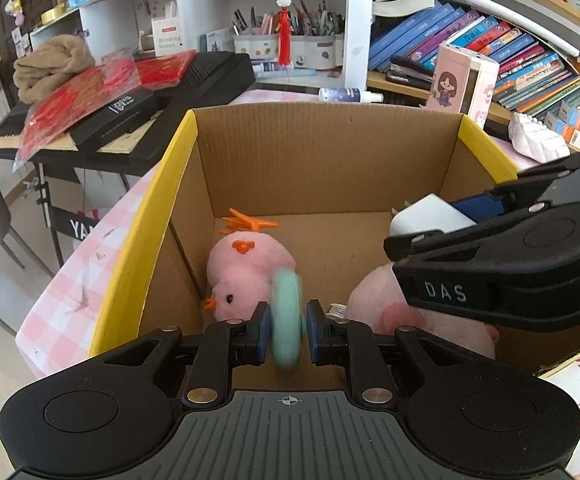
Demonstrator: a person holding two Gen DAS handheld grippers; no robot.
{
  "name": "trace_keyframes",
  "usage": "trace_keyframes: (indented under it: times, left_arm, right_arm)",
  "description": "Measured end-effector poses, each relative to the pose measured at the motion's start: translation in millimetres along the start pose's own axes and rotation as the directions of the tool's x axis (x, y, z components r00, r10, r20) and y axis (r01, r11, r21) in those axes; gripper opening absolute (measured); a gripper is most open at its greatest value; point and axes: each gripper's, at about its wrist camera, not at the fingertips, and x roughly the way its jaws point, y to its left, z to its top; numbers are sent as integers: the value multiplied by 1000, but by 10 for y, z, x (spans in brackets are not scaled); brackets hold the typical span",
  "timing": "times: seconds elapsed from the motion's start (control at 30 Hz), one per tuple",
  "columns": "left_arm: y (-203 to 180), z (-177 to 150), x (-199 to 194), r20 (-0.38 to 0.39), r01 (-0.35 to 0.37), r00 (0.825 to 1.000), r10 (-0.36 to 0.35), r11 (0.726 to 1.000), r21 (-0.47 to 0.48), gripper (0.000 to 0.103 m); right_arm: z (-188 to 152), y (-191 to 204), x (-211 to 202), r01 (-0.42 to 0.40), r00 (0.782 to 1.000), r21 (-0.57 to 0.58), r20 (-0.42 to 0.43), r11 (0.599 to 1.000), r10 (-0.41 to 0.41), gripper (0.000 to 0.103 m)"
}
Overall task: Organize objects
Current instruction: 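Open both tools to drop the stapler and charger into the box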
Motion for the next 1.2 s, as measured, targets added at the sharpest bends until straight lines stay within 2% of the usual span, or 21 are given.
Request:
trace_keyframes:
  times: [0.17,0.23,0.43,0.57,0.7,0.8,0.9,0.97,1.2]
  left_arm:
    - [9,-6,-43,27,6,1000,-5,1000,-15,22]
    - [12,-13,-81,44,5,999,-5,1000,-19,31]
    - [42,-39,-227,90,5,996,-2,1000,-27,42]
    - [52,-58,-320,117,19,993,-16,999,-31,47]
    - [53,-76,-418,151,11,989,-7,1000,-29,56]
    - [77,-89,-476,169,12,986,-5,999,-40,57]
    - [113,-98,-541,188,13,982,-3,999,-52,59]
    - [129,-109,-593,200,15,980,-4,998,-55,60]
    - [153,-173,-841,258,30,966,-17,998,-48,61]
  right_arm:
    - [2,-15,24,-16,1000,12,-20,1000,16,41]
    - [1,-13,24,-16,1000,12,-20,1000,16,41]
    - [3,-11,26,-12,1000,12,-20,1000,13,41]
    - [-3,6,24,-4,1000,13,-18,1000,4,41]
    - [-8,17,22,4,1000,12,-15,1000,-4,41]
    - [-10,13,16,4,1000,18,-13,1000,-3,41]
    - [-19,3,-40,3,1000,31,12,1000,-4,42]
    - [-18,-4,-110,7,999,45,32,999,-8,47]
    - [-56,-2,-539,34,988,77,146,996,-45,53]
